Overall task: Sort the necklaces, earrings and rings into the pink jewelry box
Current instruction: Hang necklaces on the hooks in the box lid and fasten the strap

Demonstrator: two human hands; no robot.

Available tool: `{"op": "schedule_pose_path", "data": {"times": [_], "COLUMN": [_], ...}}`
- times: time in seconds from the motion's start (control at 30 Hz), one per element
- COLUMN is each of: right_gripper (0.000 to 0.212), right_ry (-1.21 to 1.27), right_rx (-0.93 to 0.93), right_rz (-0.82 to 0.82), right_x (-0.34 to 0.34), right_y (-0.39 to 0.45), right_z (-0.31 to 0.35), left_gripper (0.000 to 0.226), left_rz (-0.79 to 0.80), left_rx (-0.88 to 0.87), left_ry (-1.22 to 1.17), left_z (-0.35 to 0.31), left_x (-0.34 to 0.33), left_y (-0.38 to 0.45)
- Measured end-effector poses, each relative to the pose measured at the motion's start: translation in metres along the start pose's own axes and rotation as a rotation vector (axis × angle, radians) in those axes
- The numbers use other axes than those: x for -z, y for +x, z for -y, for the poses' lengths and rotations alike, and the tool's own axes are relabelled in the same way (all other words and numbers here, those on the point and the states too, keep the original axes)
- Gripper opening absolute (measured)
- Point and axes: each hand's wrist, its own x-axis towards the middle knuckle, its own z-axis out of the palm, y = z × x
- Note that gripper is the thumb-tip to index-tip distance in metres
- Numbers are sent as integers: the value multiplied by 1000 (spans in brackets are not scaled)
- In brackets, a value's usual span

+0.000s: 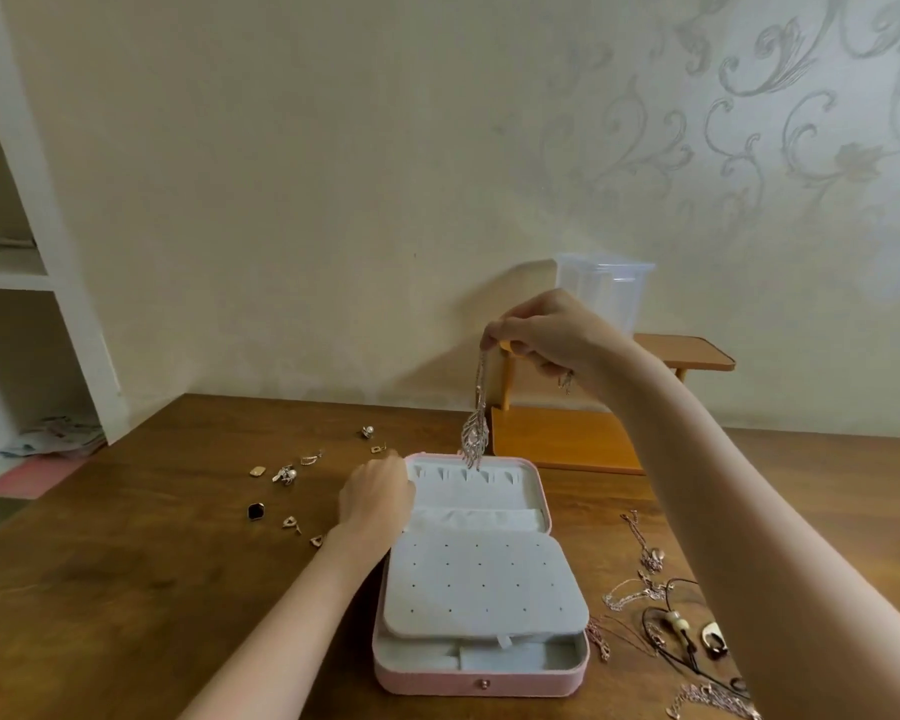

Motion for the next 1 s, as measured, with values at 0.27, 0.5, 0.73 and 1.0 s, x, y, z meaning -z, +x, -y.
{"op": "schedule_pose_path", "data": {"times": [0.27, 0.5, 0.73, 1.0], "right_gripper": [18, 22, 23, 21], "right_ry": [89, 180, 127, -144], "right_rx": [-18, -41, -43, 49], "right_rz": [12, 19, 106, 163], "right_x": [-18, -30, -43, -67], "right_y": [12, 7, 3, -3], "right_z": [-10, -26, -35, -46], "left_gripper": [29, 26, 17, 31], "left_rz": [-119, 62, 53, -60], "left_rx": [-356, -99, -10, -213], "left_ry": [-357, -631, -806, -614], "left_z": [14, 1, -10, -1], "left_x": [14, 21, 17, 17], "left_y": [-21, -28, -29, -29]}}
